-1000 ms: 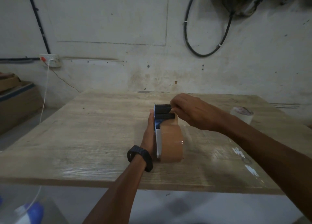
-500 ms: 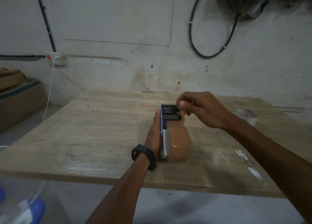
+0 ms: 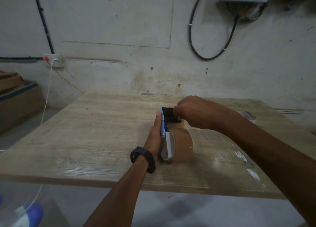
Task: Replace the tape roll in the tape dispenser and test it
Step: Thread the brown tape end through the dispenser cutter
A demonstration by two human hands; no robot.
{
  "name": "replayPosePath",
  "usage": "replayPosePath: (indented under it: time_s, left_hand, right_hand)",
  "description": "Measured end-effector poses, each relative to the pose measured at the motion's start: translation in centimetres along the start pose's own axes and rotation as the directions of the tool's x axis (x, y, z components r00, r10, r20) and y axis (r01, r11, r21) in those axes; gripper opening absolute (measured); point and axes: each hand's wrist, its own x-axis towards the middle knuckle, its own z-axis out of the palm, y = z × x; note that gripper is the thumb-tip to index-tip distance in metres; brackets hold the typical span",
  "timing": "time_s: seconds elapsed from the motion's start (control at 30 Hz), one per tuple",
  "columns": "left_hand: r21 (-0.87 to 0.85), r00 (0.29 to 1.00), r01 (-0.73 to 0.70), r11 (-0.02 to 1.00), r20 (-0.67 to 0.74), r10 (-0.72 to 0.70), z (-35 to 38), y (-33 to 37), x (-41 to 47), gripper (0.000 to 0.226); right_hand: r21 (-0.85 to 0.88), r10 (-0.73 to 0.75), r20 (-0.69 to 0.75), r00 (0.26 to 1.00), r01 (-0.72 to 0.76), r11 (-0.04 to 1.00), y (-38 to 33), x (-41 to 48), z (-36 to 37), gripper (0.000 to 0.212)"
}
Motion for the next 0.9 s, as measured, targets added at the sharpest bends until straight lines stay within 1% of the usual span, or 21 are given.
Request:
replayPosePath:
  time_s: [0.07, 0.13, 0.23, 0.3, 0.4, 0.47, 0.57, 0.67, 0.73, 0.83, 0.9]
  left_hand:
    - [0.000, 1.000, 0.021, 1.000, 0.021, -0.021, 0.0, -0.1, 0.0, 0.104]
    - [0.000, 1.000, 0.018, 1.000, 0.021, -0.018, 0.1, 0.0, -0.1, 0.105]
    - [0.032, 1.000, 0.001, 0.999, 0.007, -0.001, 0.1, -0.1, 0.0, 0.101]
    - [0.045, 1.000, -0.001, 0.999, 0.001, 0.001, 0.0, -0.3, 0.1, 0.108]
    - [-0.027, 0.998, 0.059, 0.998, -0.001, -0.059, 0.0, -0.5, 0.5, 0.119]
    - [-0.044, 0.997, 0.080, 0.996, 0.003, -0.080, -0.2, -0.9, 0.8, 0.115]
    - [-0.010, 0.999, 0.045, 0.999, 0.018, -0.045, -0.3, -0.5, 0.6, 0.093]
    - [-0.058, 0.998, 0.030, 0.998, 0.049, -0.027, -0.5, -0.6, 0.6, 0.075]
    - [-0.074, 0.998, 0.022, 0.997, 0.054, -0.018, -0.6, -0.7, 0.6, 0.076]
    - [-0.066, 0.998, 0.022, 0.998, 0.055, -0.018, -0.6, -0.9, 0.8, 0.085]
    - [-0.059, 0.999, 0.029, 0.998, 0.038, -0.027, -0.5, -0.7, 0.8, 0.084]
  right_hand:
    - [-0.005, -0.008, -0.020, 1.000, 0.008, 1.000, 0.0, 0.2, 0.1, 0.016]
    - [0.004, -0.017, -0.063, 0.998, 0.017, 1.000, 0.1, 0.2, 0.2, 0.014]
    - [0.024, -0.018, -0.096, 0.995, 0.020, 1.000, 0.1, -0.1, 0.5, 0.021]
    - [0.038, -0.024, -0.145, 0.989, 0.030, 0.999, 0.1, -0.3, 0.8, 0.020]
    - [0.071, -0.011, -0.224, 0.975, 0.028, 0.997, -0.1, -0.4, 1.6, 0.016]
    - [0.081, 0.006, -0.239, 0.971, 0.014, 0.997, -0.1, -0.4, 1.9, 0.015]
    - [0.138, 0.073, -0.241, 0.968, -0.040, 0.990, 0.1, -0.7, 1.1, 0.017]
    - [0.158, 0.080, -0.243, 0.967, -0.042, 0.987, 0.3, -0.2, -0.1, 0.020]
    - [0.147, 0.073, -0.249, 0.966, -0.037, 0.989, 0.2, 0.1, -0.1, 0.020]
    - [0.130, 0.054, -0.260, 0.964, -0.021, 0.991, 0.2, -0.1, 0.6, 0.019]
    - [0.092, 0.013, -0.287, 0.958, 0.015, 0.996, 0.4, -0.2, 0.5, 0.016]
